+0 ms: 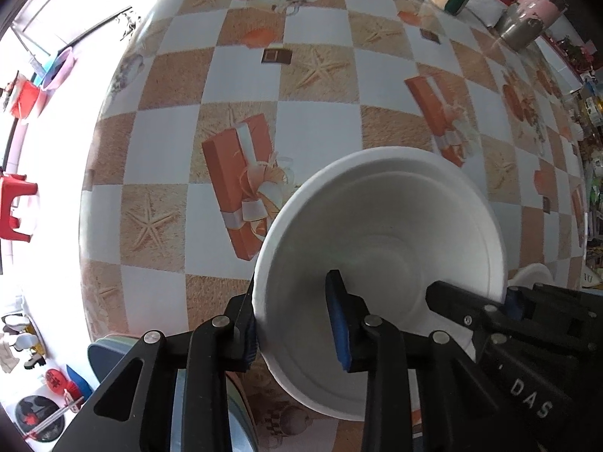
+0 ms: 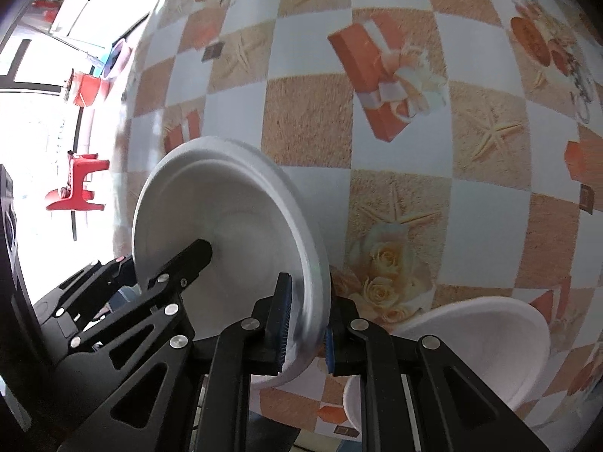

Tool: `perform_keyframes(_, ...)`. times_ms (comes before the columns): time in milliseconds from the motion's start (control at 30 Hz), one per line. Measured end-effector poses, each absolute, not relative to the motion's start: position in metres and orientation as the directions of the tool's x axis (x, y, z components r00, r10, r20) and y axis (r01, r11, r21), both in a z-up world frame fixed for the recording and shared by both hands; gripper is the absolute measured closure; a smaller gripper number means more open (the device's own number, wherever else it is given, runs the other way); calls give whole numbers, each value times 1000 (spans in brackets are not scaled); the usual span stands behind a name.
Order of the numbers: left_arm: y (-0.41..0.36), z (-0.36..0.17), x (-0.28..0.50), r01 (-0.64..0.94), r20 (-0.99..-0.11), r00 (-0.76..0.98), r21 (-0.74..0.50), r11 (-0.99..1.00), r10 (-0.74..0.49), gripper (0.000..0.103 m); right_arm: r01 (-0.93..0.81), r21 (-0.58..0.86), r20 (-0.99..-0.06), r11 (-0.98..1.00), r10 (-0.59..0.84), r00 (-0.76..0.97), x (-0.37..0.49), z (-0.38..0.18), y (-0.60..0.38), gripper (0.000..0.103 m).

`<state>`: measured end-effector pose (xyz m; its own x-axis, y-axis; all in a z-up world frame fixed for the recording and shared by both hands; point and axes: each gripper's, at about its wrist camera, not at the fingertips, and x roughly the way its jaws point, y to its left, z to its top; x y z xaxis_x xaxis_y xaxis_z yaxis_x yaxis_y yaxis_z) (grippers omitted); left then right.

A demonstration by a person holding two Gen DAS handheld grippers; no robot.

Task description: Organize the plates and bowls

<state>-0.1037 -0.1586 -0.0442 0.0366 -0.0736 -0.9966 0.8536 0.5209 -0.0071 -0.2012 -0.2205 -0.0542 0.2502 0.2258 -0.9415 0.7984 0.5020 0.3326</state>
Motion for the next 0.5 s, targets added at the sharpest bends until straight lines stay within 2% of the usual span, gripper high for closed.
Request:
perform_keyframes(333, -153, -2, -148, 882, -993, 13, -42, 470, -113, 69, 809, 341, -940, 479, 179, 290, -242, -20, -225, 86)
perform_keyframes(500, -166, -5, -173, 910, -992, -23, -72, 407, -123, 69, 840, 325, -946, 434, 159, 284, -280, -6, -225, 86)
